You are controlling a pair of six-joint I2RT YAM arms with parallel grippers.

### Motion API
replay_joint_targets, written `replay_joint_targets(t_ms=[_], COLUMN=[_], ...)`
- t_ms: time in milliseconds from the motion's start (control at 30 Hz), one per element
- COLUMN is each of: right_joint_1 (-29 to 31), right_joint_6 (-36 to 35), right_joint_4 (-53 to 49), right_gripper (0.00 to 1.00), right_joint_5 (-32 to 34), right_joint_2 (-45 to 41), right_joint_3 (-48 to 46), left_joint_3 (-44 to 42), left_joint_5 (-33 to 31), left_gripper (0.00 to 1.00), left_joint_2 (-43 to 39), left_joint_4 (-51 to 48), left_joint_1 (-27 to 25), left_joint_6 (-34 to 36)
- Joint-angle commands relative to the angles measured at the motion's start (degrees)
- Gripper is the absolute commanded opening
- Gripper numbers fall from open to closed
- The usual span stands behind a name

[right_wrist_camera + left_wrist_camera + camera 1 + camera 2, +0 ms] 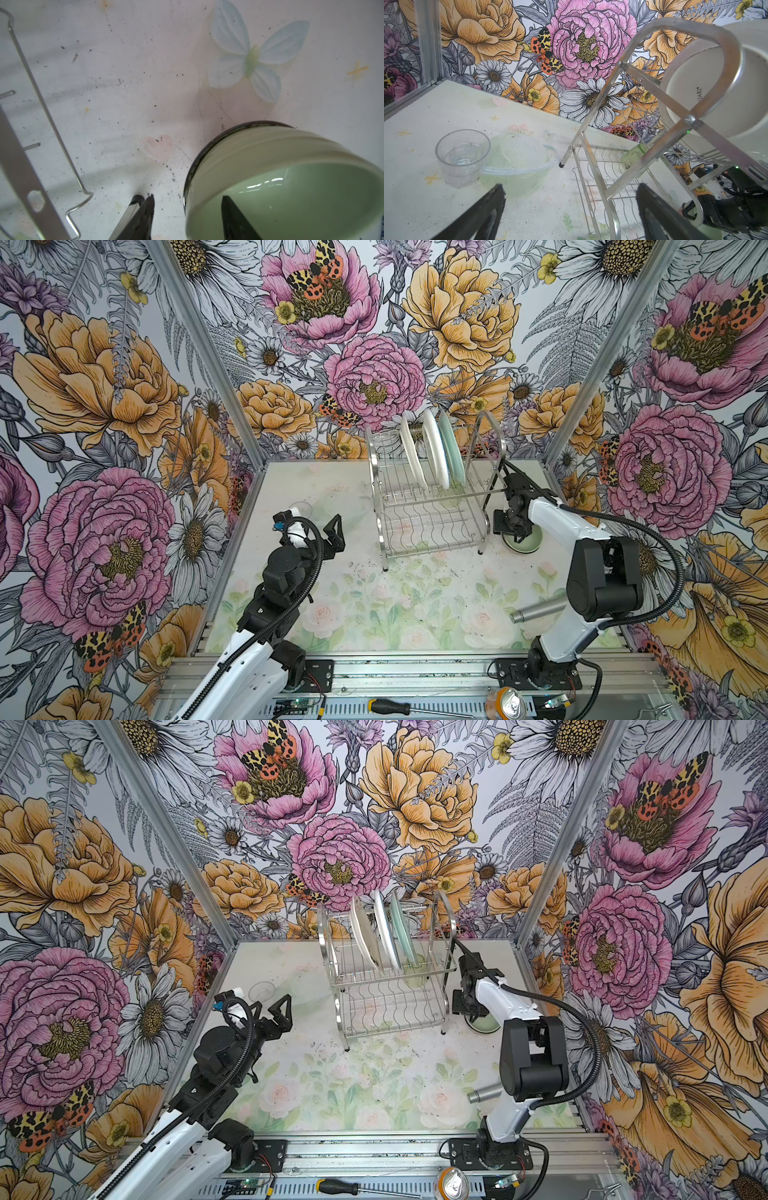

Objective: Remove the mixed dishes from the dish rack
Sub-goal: 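Lower the pale green bowl onto the patterned plate on the table, then open the right gripper and lift it off the bowl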

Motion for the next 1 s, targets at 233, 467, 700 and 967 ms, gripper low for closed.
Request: replay_joint_targets(t_ms=[233, 467, 700, 967], right_joint_1=[-2.53, -3.28, -3.39, -3.38], right_joint_6=[1.80, 2.15, 2.83, 0.82], right_joint_4=[2.08, 5.65, 9.67, 13.17], right_gripper=[0.57, 0.59, 0.61, 0.64], right_joint_5=[-3.91, -5.00, -4.95, -9.80], right_joint_2=[-8.43, -14.26, -24.02, -33.62], right_joint_3=[-0.34, -6.12, -14.13, -22.33], left_joint_3=[-0.80, -0.71, -0.81, -0.02], left_joint_5=[-0.86, -0.90, -0.64, 1.31], left_gripper=[0.99, 0.99, 0.99, 0.99], left_joint_2=[0.43, 0.40, 0.96, 3.31], left_joint_4=[0.77, 0.31, 0.58, 1.07], left_joint_1=[0.80, 0.89, 0.99, 0.97], left_joint_6=[0.05, 0.10, -0.14, -0.76])
